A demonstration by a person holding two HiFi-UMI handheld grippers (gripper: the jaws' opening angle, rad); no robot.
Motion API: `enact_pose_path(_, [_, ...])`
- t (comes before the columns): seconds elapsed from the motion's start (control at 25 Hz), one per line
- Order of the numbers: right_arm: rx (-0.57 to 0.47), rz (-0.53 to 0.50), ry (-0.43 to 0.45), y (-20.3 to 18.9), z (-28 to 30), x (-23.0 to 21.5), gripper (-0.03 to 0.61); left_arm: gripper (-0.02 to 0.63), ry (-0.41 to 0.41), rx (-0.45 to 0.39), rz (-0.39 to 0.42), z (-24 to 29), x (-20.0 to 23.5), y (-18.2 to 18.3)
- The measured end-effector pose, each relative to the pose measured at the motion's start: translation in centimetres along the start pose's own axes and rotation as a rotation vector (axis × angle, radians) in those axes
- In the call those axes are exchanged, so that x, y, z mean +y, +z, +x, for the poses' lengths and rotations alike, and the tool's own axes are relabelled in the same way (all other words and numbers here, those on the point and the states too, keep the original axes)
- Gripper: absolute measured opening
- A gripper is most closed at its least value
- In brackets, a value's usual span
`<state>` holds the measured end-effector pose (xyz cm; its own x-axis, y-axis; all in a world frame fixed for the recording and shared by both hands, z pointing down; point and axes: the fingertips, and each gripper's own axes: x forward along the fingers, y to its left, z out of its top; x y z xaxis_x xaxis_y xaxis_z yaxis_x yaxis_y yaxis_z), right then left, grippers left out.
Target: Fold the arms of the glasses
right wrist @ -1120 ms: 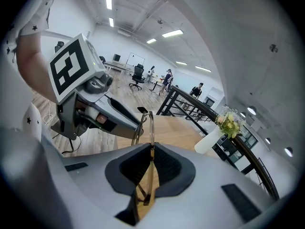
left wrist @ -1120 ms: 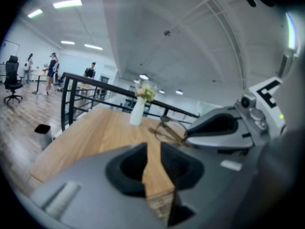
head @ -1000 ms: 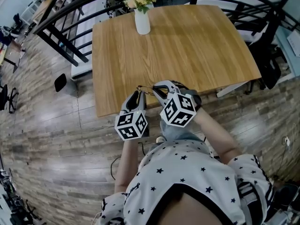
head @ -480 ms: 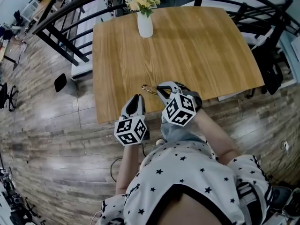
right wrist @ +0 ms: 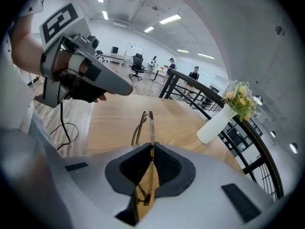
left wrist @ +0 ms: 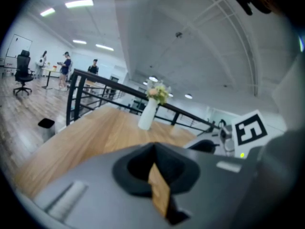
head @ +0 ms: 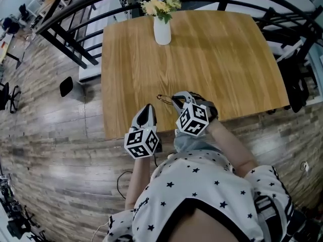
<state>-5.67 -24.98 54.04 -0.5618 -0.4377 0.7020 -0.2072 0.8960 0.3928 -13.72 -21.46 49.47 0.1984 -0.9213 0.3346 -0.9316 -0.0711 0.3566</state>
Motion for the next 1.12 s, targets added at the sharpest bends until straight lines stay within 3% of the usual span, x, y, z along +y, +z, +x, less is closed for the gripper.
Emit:
enact_pose_path(0.72, [0.128, -0.165, 0.092, -4.5, 8.4, -2.5, 0.032, 0.008, 0.067, 0.028, -0.030, 4.8, 1.9, 0.8])
enact_pose_path(1.12, [0.154, -0.171, 0.112, -5.5, 9.5, -2.4, 0.032, 0.008, 0.077, 0.041, -0.033, 5.6, 2.3, 1.0])
